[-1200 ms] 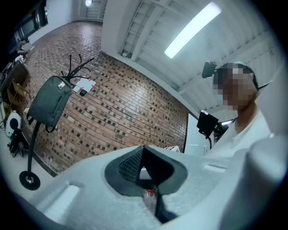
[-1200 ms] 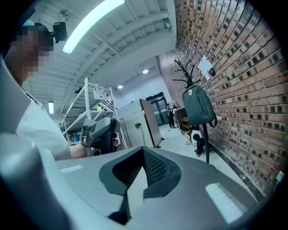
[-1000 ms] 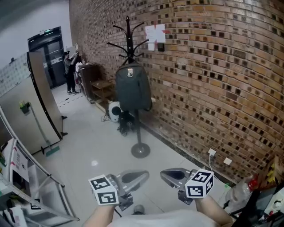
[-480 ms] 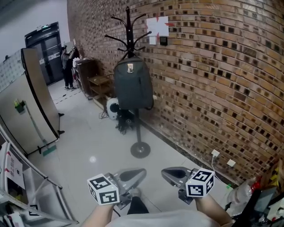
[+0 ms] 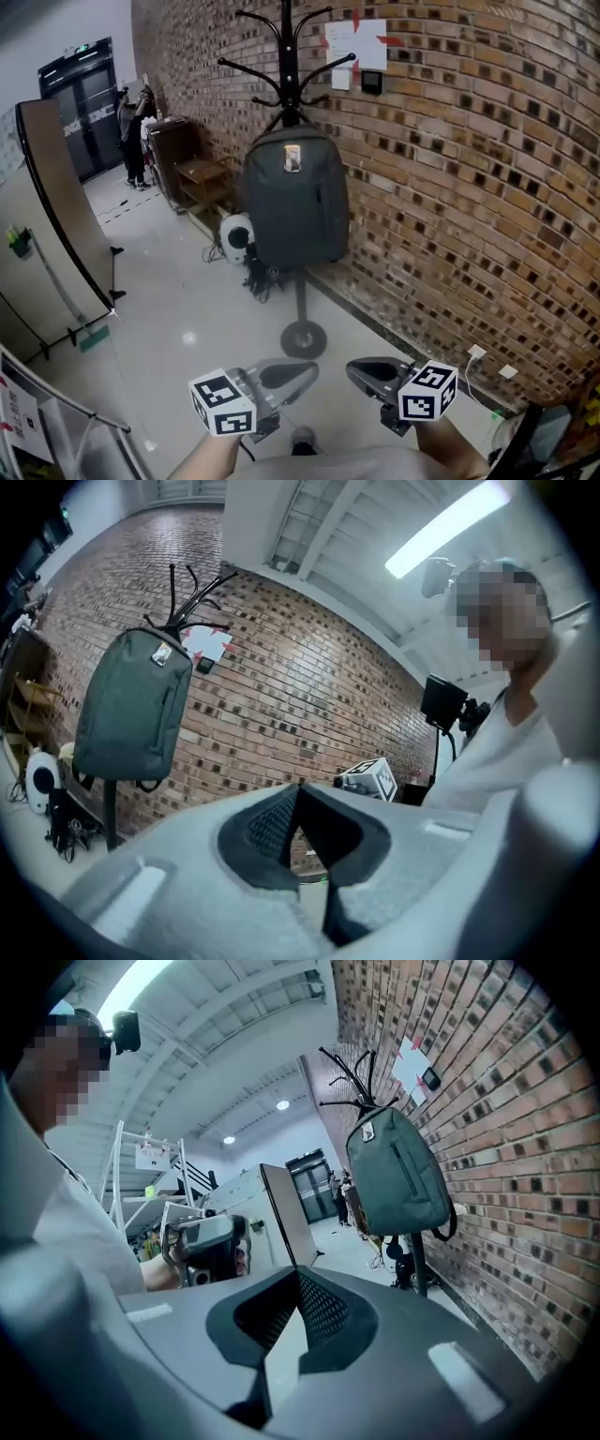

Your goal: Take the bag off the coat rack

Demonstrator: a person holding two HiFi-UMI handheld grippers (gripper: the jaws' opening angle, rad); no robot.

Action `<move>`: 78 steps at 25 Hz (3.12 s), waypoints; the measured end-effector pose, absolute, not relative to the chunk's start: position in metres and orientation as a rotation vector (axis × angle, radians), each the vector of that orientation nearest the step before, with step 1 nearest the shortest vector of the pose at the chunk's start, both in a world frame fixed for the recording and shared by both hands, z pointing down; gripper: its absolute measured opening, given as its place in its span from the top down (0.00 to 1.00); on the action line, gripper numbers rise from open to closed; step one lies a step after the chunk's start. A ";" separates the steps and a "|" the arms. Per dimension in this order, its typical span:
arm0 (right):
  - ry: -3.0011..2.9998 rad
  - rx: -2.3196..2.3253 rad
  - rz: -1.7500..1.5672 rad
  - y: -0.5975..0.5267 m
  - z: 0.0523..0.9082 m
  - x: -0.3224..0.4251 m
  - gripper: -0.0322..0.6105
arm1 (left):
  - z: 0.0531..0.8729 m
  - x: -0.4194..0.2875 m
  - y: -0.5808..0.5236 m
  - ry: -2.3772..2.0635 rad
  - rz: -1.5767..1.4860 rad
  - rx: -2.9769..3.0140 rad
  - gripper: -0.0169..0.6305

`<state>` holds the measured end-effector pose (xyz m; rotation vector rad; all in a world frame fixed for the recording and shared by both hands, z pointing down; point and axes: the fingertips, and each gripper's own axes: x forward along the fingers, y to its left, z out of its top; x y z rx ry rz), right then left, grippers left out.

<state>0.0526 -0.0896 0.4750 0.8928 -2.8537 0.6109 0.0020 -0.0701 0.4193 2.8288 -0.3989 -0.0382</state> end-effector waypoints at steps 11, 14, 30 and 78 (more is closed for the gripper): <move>-2.887 1.044 0.480 -0.262 0.425 0.017 0.95 | 0.372 -0.079 -0.256 -0.435 -0.072 2.914 0.97; -2.875 1.079 0.441 -0.279 0.422 0.016 0.95 | 0.367 -0.090 -0.277 -0.415 -0.137 2.902 0.96; -2.917 1.102 0.170 -0.375 0.355 0.041 0.77 | 0.327 -0.112 -0.390 -0.597 -0.152 2.964 0.60; -2.964 0.491 0.034 -0.570 0.289 0.034 0.52 | 0.300 -0.076 -0.586 -0.267 0.134 3.011 0.45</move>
